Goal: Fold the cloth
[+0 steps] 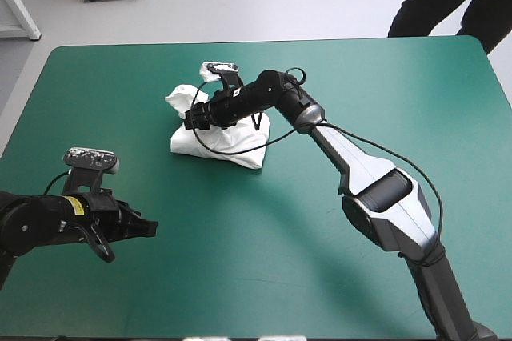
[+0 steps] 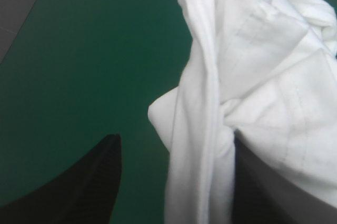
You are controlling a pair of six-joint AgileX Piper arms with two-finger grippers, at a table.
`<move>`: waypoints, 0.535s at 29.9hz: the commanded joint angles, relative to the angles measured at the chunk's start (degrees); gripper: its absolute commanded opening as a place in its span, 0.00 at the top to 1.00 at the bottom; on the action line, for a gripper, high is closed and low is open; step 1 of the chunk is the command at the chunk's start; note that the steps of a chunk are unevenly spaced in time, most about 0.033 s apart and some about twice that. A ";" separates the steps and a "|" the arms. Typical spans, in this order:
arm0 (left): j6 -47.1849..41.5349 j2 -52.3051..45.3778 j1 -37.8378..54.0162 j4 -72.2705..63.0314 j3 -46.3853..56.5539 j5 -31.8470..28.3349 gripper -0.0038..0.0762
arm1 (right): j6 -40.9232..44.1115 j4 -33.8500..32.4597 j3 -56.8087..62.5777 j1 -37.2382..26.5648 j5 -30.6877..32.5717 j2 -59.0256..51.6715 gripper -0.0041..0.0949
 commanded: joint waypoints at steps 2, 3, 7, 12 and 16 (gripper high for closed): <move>-0.47 -0.68 0.03 -1.55 -1.37 0.74 0.96 | 0.56 -2.52 -5.33 -0.25 2.24 -6.06 0.47; -0.47 -0.68 0.03 -1.55 -1.37 0.37 0.96 | 0.56 -3.25 -6.27 -0.25 3.07 -6.31 0.47; -1.22 -0.68 0.03 -1.55 -1.37 -0.51 0.96 | 2.66 -6.96 -10.26 -0.96 9.40 -6.43 0.47; -1.75 -0.68 0.03 -1.82 -1.37 -0.64 0.96 | 4.03 -13.04 -11.45 -2.29 19.26 -7.27 0.47; -1.75 -0.68 0.03 -2.48 -1.37 -0.72 0.96 | 4.71 -13.74 -11.29 -3.12 19.26 -9.02 0.47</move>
